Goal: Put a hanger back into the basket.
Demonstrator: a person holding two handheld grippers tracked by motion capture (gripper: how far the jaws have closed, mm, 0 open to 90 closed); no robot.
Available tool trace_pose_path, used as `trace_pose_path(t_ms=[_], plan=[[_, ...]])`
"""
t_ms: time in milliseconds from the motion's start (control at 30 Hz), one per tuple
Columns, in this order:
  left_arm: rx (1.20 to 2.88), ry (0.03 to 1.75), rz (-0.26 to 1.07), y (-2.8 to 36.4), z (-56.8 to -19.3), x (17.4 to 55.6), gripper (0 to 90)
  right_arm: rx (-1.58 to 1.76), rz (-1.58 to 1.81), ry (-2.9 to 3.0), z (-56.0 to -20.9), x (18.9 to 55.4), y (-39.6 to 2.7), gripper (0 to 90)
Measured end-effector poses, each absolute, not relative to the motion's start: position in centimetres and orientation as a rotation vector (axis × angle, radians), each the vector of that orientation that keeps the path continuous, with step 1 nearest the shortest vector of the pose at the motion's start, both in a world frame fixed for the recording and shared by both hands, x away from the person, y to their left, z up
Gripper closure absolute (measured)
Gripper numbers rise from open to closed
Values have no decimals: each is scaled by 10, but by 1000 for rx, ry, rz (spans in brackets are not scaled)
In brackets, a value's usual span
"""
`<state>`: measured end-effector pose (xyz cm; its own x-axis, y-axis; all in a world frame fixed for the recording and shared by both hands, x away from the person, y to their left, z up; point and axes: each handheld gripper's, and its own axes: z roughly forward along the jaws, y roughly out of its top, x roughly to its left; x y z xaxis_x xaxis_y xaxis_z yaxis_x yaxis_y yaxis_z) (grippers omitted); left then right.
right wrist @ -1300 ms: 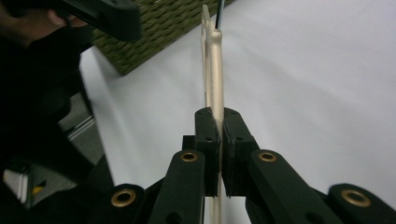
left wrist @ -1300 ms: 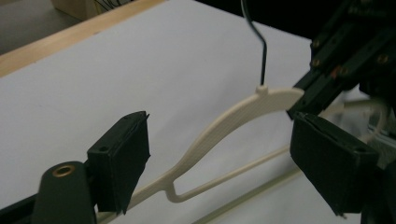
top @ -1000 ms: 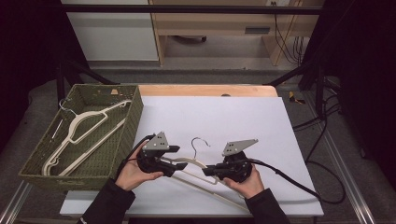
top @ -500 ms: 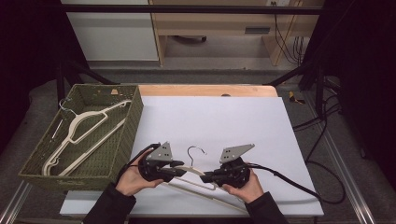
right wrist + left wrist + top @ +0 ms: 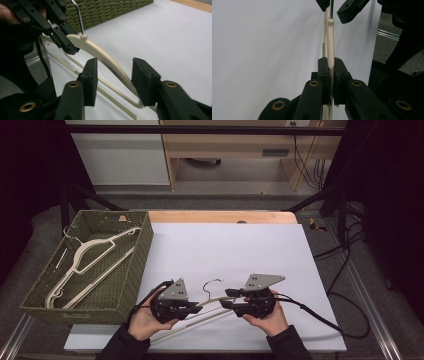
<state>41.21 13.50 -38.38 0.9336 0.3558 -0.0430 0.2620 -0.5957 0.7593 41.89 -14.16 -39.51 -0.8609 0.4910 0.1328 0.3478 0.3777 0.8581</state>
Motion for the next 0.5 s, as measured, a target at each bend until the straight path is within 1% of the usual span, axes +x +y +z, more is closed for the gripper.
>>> trace_pose_path(t_ms=[133,267,367,500], plan=[[2181,495,194,143,-379,411,862,806,1509,2409,-394,419,-155,446],[2126,553,249,155,-369,411,862,872,1520,2324,-394,419,-171,305],[2075,589,279,165,-360,409,861,920,1533,2275,-398,418,-184,220],[2024,631,328,177,-347,406,861,999,1522,2214,-404,419,-200,169]])
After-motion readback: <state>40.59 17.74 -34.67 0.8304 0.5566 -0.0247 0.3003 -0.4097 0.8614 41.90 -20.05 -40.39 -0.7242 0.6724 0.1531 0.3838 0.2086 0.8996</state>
